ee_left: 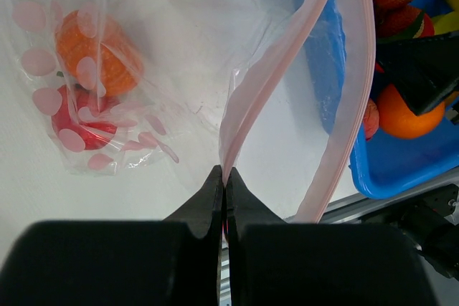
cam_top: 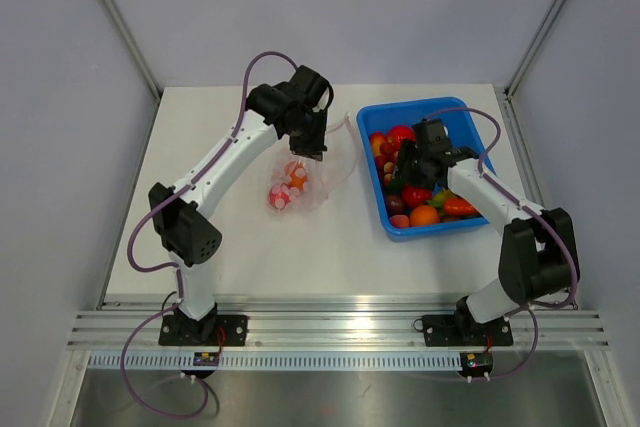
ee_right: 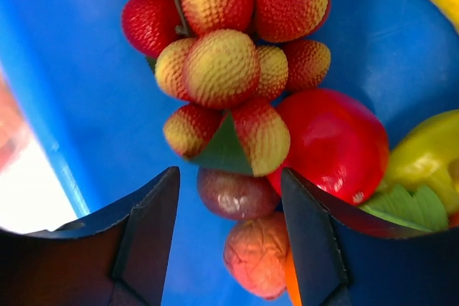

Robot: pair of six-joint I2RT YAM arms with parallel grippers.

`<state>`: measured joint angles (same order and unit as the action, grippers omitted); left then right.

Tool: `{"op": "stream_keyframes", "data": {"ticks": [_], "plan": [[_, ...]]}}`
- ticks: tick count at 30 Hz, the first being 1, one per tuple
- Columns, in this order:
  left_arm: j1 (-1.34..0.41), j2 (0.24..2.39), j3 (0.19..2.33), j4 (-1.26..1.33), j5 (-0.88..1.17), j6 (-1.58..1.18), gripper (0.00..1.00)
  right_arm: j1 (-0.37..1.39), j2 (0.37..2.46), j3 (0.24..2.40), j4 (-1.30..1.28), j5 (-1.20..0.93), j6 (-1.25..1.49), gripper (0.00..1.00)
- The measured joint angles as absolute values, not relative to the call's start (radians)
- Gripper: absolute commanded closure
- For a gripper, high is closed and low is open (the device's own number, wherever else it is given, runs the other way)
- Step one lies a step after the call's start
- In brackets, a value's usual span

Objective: Place the food in the zip-top bag and seal the zipper
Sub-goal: Pick up the fake fruit from the bin.

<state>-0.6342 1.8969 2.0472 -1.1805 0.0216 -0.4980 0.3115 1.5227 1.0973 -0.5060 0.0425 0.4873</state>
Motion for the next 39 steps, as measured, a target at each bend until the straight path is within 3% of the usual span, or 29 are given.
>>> {"op": "stream_keyframes", "data": {"ticks": [5, 8, 12, 13, 16, 17, 32, 35, 37, 39], "plan": [[-0.634, 1.897, 2.047, -1.181, 0.022, -0.498, 1.00, 0.311, 1.588, 1.127, -0.476, 0.069, 0.510, 0.28], [-0.634, 1.897, 2.047, -1.181, 0.022, -0.498, 1.00, 0.311, 1.597, 1.129, -0.448, 0.094, 0.514, 0.31], [-0.634, 1.897, 2.047, -1.180, 0.023, -0.498, 1.00, 0.311, 1.615, 1.133, -0.427, 0.146, 0.516, 0.69], [-0.634, 1.897, 2.047, -1.181, 0.023, -0.498, 1.00, 0.311, 1.619, 1.137, -0.426, 0.157, 0.512, 0.86], [-0.634, 1.897, 2.047, -1.181, 0.022, -0.498, 1.00, 0.311, 1.624, 1.153, -0.420, 0.198, 0.509, 1.00], [-0.634, 1.897, 2.047, -1.180, 0.022, -0.498, 1.00, 0.310, 1.624, 1.158, -0.417, 0.202, 0.507, 1.00], [-0.634, 1.897, 2.047, -1.180, 0.021, -0.497, 1.00, 0.197, 1.617, 1.332, -0.472, 0.153, 0.402, 0.98], [-0.634, 1.897, 2.047, -1.180, 0.022, -0.497, 1.00, 0.128, 1.678, 1.439, -0.495, 0.118, 0.381, 0.87], [-0.634, 1.897, 2.047, -1.179, 0.022, -0.497, 1.00, 0.075, 1.741, 1.503, -0.494, 0.101, 0.382, 0.56], [-0.634, 1.897, 2.047, -1.179, 0.023, -0.498, 1.00, 0.035, 1.794, 1.539, -0.498, 0.083, 0.397, 0.38]]}}
